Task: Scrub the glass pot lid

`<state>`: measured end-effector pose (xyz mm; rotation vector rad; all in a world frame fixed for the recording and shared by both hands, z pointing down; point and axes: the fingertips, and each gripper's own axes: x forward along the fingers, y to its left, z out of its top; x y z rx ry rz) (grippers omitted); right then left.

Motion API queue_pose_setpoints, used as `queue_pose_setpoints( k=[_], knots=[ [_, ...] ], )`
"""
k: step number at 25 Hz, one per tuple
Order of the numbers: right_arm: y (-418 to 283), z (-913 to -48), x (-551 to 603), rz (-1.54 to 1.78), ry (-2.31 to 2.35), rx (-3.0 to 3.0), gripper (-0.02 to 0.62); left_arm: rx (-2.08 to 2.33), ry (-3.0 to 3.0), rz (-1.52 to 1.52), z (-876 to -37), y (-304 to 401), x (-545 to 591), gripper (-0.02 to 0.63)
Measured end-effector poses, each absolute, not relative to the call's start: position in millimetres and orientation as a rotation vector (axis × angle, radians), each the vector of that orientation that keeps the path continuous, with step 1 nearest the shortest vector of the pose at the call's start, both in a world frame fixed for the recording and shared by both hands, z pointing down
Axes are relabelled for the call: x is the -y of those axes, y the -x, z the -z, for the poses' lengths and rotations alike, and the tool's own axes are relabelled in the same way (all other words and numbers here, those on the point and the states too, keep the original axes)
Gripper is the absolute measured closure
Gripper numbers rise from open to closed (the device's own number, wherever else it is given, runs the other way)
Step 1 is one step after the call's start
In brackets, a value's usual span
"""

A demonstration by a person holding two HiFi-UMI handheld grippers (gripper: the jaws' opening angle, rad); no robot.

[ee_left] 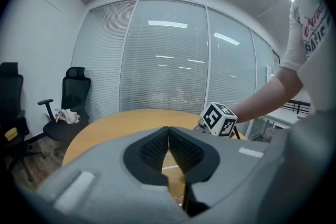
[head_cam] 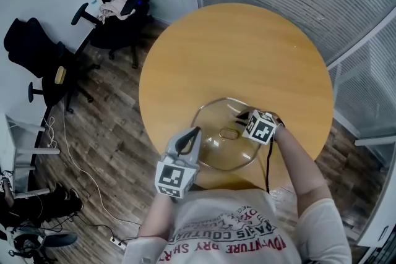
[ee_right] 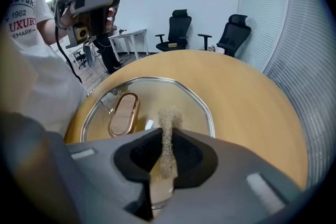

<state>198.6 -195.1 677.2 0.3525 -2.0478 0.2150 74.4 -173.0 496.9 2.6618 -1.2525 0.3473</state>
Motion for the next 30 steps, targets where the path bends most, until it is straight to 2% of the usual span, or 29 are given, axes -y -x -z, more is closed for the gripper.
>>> queue_pose_setpoints(
  k=[16, 30],
  knots=[
    [-211, -679, 157, -0.189, -0.441, 1.966, 0.541, 1.236, -2.648, -0.345, -499, -58, 157, 0.598],
    [-216, -684, 118, -0.303, -0.699, 1.832, 0.541, 1.109, -2.706, -0.334, -496, -50, 133, 0.597]
  ],
)
